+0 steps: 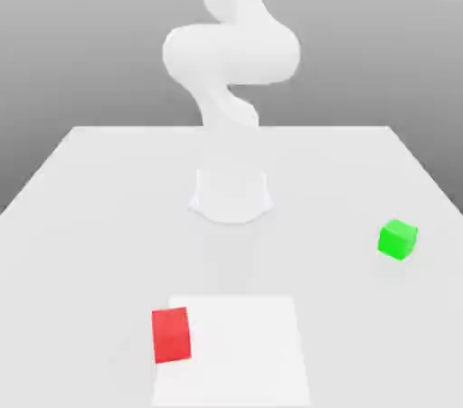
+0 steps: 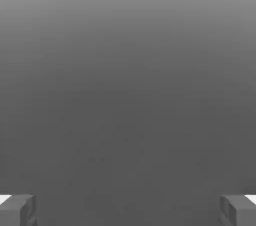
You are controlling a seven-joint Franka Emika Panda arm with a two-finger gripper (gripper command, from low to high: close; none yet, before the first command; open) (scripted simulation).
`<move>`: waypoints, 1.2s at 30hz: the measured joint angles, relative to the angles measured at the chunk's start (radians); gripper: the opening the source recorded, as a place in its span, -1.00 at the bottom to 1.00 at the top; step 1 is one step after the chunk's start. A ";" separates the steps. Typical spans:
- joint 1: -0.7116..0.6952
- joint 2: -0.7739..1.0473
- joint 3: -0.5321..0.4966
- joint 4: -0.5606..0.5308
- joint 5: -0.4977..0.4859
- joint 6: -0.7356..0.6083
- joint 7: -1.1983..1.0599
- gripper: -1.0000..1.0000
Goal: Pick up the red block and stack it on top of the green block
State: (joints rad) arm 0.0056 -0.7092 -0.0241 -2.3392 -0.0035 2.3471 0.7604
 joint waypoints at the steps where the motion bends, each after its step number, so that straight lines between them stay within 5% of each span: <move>1: 0.002 0.040 -0.011 -0.017 -0.001 0.021 -0.017 0.00; 17: 0.005 0.623 -0.148 -0.268 0.027 0.323 -0.308 0.00; 26: -0.069 0.950 -0.093 -0.313 0.113 0.544 -0.447 0.00; 27: -0.087 0.985 -0.074 -0.308 0.119 0.574 -0.452 -1.00; 36: -0.083 0.941 -0.083 -0.315 0.097 0.537 -0.436 -1.00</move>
State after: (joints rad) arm -0.0770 0.2322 -0.1075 -2.6543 0.0934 2.8837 0.3247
